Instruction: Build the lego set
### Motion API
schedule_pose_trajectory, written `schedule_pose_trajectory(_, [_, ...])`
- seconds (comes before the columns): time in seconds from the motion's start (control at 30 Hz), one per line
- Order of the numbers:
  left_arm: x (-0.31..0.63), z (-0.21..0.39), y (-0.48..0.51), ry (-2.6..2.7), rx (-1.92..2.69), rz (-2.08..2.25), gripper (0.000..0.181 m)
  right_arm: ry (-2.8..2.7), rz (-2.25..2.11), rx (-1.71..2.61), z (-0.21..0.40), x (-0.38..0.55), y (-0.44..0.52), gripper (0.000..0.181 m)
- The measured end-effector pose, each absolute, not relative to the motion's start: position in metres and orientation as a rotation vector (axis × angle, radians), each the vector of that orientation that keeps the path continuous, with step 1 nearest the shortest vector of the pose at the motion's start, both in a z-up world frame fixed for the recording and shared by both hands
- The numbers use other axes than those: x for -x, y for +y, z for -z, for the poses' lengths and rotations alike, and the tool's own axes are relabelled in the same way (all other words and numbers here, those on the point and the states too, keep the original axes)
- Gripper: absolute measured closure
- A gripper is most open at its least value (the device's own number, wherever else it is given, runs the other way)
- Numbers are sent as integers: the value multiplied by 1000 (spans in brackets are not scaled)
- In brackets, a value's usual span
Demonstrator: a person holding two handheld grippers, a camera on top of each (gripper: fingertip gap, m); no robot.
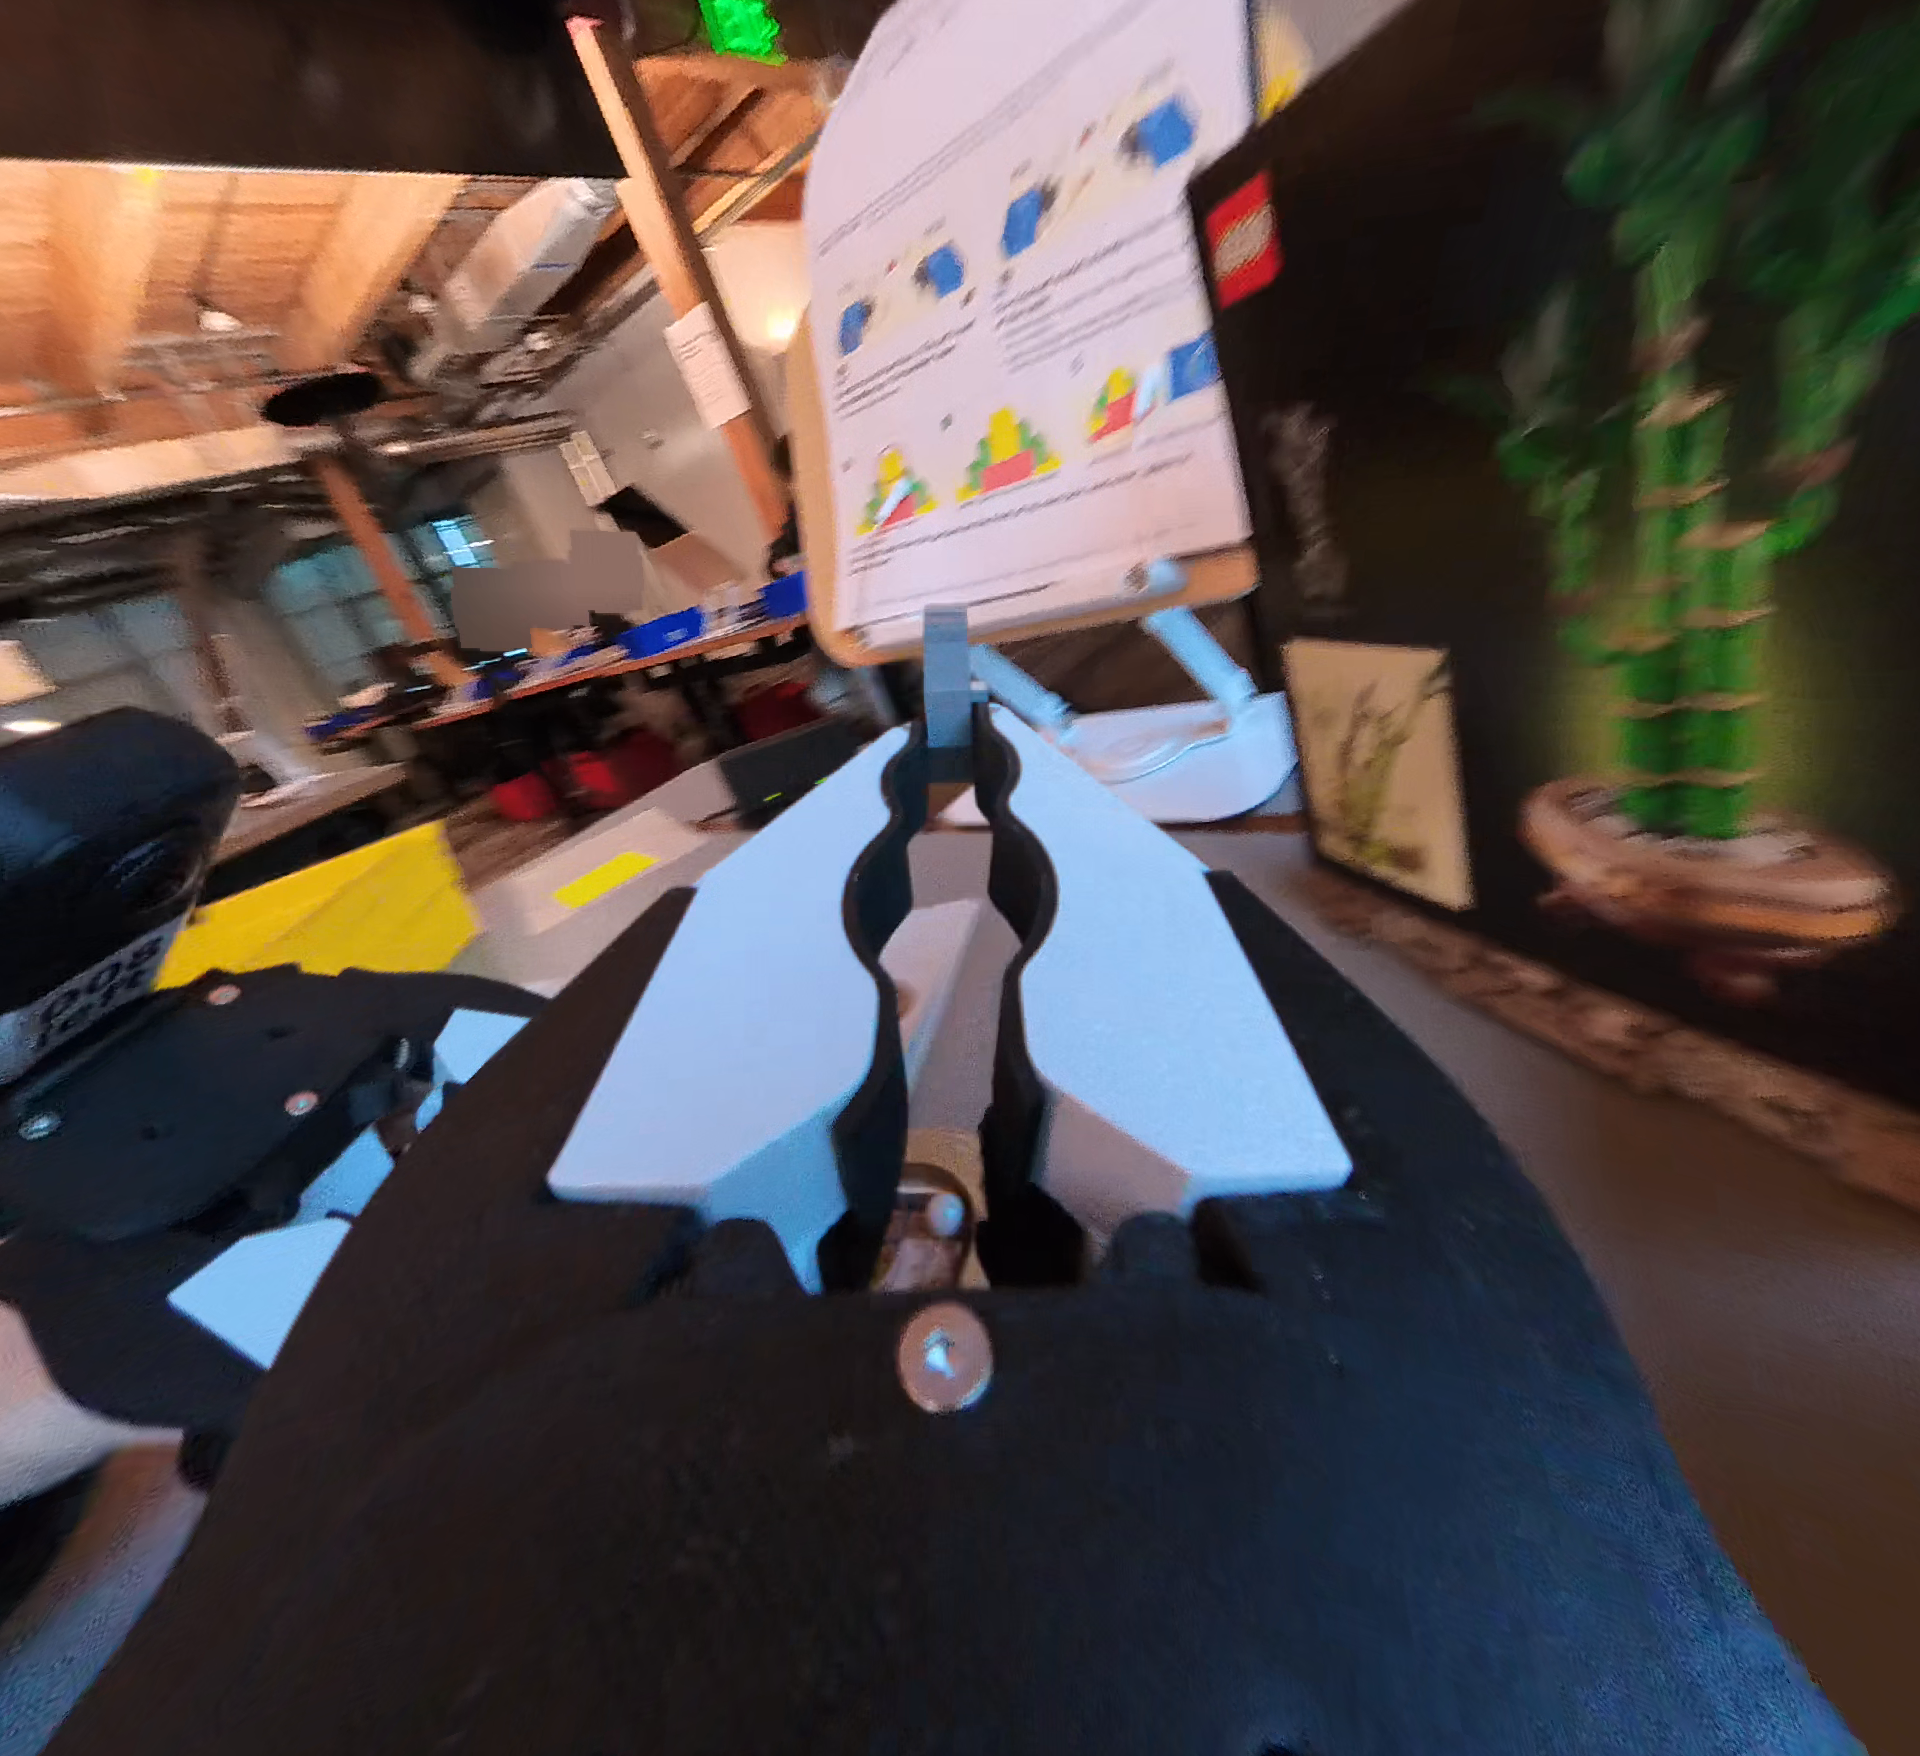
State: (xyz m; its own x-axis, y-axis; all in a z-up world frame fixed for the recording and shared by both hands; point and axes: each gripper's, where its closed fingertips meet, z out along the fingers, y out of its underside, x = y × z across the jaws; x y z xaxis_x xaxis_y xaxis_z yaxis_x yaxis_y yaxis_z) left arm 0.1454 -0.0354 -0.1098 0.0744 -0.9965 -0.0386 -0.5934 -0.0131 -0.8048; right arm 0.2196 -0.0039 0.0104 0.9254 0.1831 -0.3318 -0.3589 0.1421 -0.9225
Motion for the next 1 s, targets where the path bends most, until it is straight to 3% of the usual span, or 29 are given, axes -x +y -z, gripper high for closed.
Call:
schedule_pose_trajectory(0.23, [-184,105,-34,1506,1684,863,101,182,-85,1282,-24,-249,-28,175])
schedule_pose_trajectory(0.43, [-83,93,-13,1434,1672,844,113,-110,-328,1304,-31,-174,-15,175])
schedule_pose_trajectory(0.6, [31,74,36,1297,1699,896,140,-293,-1077,1538,2,-49,-5,175])
schedule_pose_trajectory(0.67, [56,56,42,1270,1628,1011,175,-357,-1259,1620,16,-13,-8,175])
schedule_pose_trajectory(0.7, [64,45,45,1249,1587,1049,180,-390,-1309,1675,24,0,-10,175])
schedule_pose_trajectory(0.77, [67,26,45,1244,1514,1128,178,-442,-1313,1777,37,17,-11,175])
schedule_pose_trajectory(0.9, [51,23,26,1454,1532,1286,153,-504,-1232,1987,56,33,-8,175])
schedule_pose_trajectory(1.0, [45,32,16,1542,1535,1368,156,-527,-1277,2081,61,47,-7,175])
